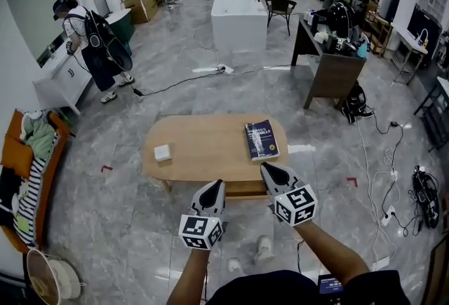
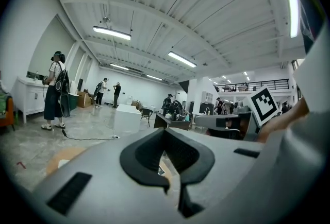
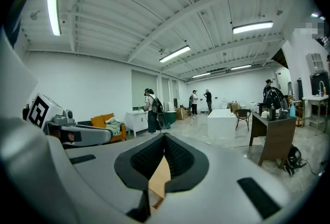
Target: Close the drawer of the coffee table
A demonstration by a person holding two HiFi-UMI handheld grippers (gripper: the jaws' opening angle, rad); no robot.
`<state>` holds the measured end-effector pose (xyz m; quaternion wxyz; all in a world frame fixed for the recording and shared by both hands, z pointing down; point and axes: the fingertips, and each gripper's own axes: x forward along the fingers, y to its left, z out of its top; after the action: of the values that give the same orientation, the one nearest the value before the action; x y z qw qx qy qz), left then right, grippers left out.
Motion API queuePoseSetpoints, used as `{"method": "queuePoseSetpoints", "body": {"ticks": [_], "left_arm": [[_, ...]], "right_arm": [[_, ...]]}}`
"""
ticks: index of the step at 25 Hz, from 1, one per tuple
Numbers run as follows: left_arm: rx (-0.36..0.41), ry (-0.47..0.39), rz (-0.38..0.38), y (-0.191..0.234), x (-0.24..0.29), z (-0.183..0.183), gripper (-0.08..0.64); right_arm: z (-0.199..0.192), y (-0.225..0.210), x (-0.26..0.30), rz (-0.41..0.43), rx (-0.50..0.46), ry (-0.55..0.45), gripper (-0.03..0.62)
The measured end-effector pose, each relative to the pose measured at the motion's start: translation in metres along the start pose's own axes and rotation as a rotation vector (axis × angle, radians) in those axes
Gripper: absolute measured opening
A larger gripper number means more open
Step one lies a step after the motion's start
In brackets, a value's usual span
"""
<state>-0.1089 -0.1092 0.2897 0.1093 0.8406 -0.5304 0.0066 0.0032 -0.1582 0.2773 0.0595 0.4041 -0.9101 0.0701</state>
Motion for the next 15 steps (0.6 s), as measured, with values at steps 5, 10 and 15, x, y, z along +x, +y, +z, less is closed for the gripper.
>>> {"method": "queuePoseSetpoints", "body": {"ticks": [5,10,15], "left_arm": [[0.029,0.029,0.008,0.005,0.013,-0.009,0.002],[0.014,0.051,0.007,0.009,0.021,-0.027,0.002],[-0.017,0.055,0.006,0.01,0.034,-0.042,0.002]], "right_arm": [[-0.012,-0.016,0.009,0.005,0.003,0.029,0.011],[-0.024,-0.025,0.019,0.01,-0.001,0.046,0.011],[-0.036,-0.033,0.028,0.025,0.001,0.057,0.012]]}}
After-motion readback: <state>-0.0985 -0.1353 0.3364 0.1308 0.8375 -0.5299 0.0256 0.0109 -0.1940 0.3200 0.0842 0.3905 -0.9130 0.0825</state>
